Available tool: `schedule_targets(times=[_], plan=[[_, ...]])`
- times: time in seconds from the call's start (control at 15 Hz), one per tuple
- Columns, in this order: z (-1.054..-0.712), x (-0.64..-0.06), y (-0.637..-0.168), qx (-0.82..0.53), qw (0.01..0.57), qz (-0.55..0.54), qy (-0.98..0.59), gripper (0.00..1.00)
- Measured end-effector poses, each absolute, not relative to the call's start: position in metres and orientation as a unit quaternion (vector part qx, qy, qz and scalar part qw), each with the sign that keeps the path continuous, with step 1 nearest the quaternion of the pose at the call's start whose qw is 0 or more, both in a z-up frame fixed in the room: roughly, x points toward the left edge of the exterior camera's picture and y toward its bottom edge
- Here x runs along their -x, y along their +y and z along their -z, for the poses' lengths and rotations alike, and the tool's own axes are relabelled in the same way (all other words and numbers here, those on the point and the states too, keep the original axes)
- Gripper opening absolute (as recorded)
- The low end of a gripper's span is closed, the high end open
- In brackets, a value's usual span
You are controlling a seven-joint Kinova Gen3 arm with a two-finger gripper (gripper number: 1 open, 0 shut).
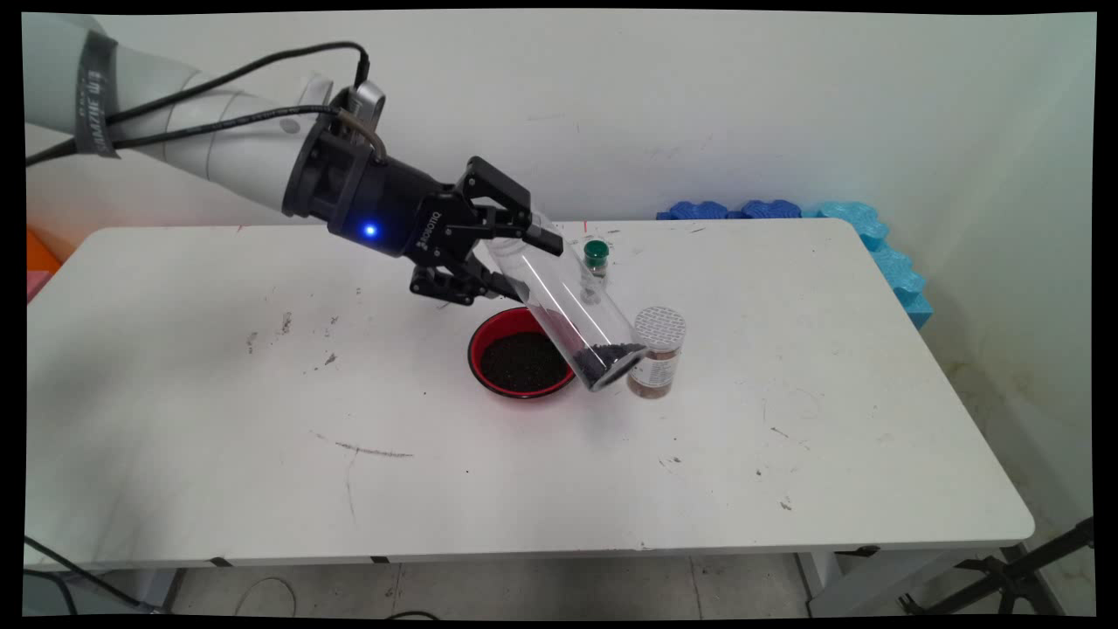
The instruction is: Pour the black seasoning powder in the red bowl
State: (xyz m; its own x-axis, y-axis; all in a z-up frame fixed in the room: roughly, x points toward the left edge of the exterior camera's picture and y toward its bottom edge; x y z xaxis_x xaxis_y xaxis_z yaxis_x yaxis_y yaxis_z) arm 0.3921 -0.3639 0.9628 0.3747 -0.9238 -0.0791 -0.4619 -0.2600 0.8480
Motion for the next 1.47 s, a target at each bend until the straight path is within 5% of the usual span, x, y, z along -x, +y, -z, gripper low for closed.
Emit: schedule_targets(times=[1.47], plan=[[-0.916, -0.397, -0.378, -0.845, 0.269, 0.442, -0.134, 0.0]])
